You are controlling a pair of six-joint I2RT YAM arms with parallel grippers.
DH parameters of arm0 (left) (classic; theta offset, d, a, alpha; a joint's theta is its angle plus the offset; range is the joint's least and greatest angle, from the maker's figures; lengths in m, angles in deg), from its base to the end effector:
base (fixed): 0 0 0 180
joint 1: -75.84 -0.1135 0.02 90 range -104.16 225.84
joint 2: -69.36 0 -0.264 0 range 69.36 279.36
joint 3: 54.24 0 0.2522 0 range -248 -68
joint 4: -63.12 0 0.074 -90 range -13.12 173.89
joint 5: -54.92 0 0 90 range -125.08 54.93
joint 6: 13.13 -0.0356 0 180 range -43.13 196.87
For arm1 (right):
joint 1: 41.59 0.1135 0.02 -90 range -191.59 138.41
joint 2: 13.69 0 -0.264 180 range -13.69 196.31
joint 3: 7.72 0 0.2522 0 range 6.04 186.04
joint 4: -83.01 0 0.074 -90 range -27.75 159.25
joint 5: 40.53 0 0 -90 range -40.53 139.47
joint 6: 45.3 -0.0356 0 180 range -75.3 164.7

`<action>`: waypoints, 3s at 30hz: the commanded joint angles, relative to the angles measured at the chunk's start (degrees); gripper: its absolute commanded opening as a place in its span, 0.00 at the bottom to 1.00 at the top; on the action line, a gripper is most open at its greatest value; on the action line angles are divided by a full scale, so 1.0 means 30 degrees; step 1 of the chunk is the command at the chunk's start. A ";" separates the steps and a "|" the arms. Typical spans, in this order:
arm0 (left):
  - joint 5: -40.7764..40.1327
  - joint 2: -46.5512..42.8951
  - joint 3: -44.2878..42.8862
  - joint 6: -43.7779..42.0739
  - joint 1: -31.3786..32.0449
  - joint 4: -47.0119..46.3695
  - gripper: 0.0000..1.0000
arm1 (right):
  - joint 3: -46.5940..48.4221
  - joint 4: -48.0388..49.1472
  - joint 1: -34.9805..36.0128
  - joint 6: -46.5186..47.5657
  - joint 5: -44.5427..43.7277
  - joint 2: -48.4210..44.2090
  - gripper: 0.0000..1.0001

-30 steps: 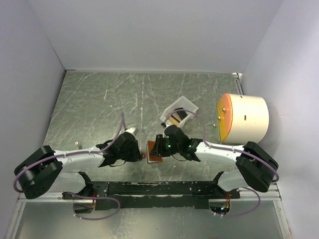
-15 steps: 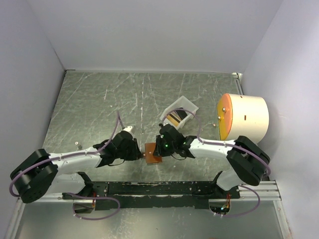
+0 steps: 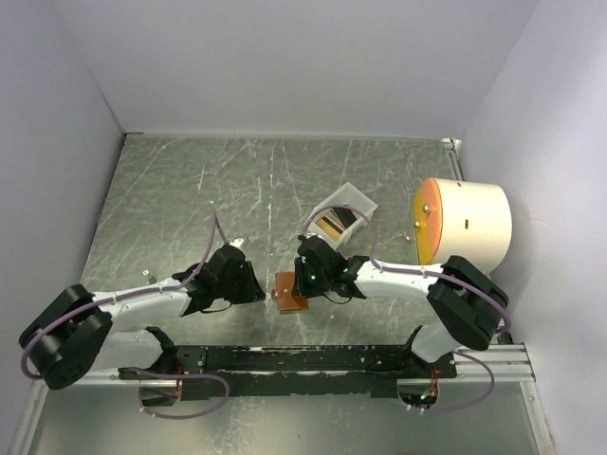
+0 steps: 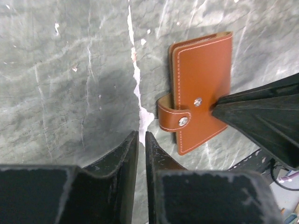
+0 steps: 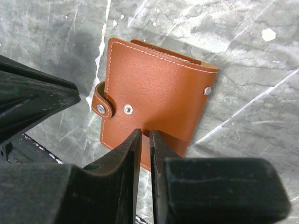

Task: Put the credit cards into the card holder
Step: Close the card holder at the center of the board.

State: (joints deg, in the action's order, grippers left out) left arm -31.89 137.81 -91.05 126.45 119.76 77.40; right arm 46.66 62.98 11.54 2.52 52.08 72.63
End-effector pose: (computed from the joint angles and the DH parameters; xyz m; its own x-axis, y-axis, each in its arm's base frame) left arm 0.1527 -0.1498 0.1481 -0.8840 -0.2040 -0.4206 0.0732 0.8283 -0.5555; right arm 0.1694 0.2286 0.1572 -0.8981 -0.0796 -0.4325 -0.2873 0.8507 0.4403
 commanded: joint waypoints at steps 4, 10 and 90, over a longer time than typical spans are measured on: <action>0.2490 0.2243 -0.0857 -0.1083 -0.0140 -0.1839 0.18 | -0.0049 -0.0586 0.0129 0.0325 -0.0702 0.0450 0.14; 0.2513 0.2526 -0.1337 -0.1300 -0.0148 -0.2262 0.16 | -0.0418 -0.0028 0.0136 -0.0108 -0.0781 -0.0056 0.15; 0.4812 0.5121 -0.3214 -0.1470 -0.2067 -0.3989 0.29 | -0.0879 0.3532 0.0146 -0.2995 -0.0818 0.0469 0.26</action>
State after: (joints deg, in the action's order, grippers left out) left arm -21.43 150.86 -99.45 122.54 114.63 70.40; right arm 42.68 74.48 11.84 -6.96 50.70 72.68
